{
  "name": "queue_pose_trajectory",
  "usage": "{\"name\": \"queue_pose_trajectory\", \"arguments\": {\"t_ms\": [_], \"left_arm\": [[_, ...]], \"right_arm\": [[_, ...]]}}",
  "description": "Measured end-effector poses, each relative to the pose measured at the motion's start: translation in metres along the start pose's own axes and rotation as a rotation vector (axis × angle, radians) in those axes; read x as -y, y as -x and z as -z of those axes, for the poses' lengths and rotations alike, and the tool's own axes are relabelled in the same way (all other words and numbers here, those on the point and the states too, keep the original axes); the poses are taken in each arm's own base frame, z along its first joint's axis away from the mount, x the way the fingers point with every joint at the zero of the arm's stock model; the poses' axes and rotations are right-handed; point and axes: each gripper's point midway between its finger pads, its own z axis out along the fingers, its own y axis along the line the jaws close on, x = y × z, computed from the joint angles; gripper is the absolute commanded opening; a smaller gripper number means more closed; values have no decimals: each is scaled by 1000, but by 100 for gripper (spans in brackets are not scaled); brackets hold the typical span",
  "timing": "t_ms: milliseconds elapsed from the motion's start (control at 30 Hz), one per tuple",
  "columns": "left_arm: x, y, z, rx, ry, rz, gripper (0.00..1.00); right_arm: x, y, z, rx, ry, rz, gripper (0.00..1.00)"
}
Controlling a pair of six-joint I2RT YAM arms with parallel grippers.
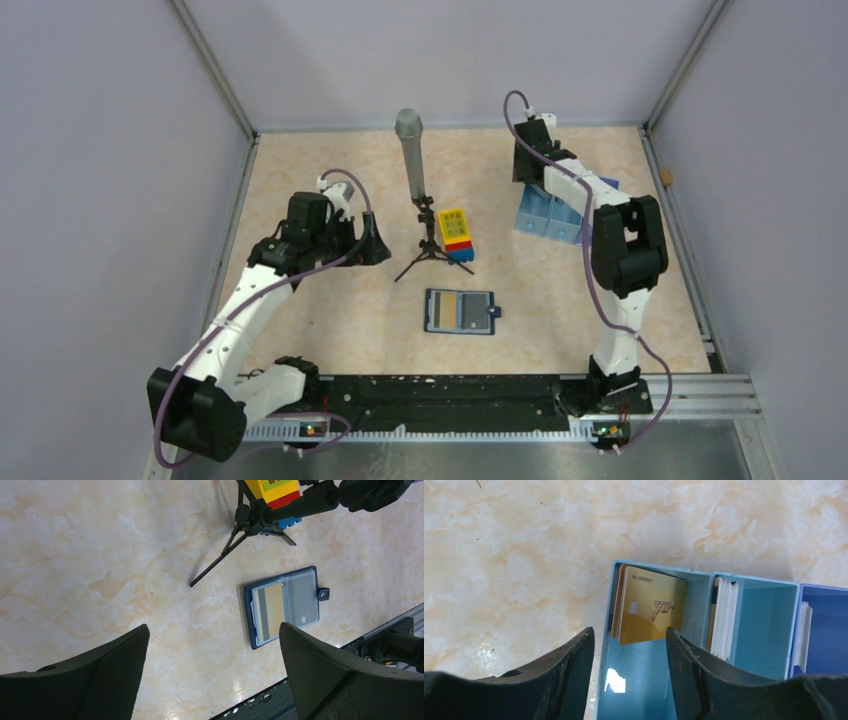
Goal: Put the credit cards into the card holder
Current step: Pick up the credit card from the storage box.
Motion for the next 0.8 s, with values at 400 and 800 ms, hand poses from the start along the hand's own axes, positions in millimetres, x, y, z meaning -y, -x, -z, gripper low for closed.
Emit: {"name": "queue_pose_trajectory", "arguments": {"t_ms": [400, 800], "left_arm": [[-1, -2, -1, -5, 1, 1, 99], [-1, -2, -1, -6, 0, 3, 99]], "right_arm": [[-10, -19, -22, -58, -5, -16, 58], [-8, -19, -23, -60, -7, -18, 45]]}}
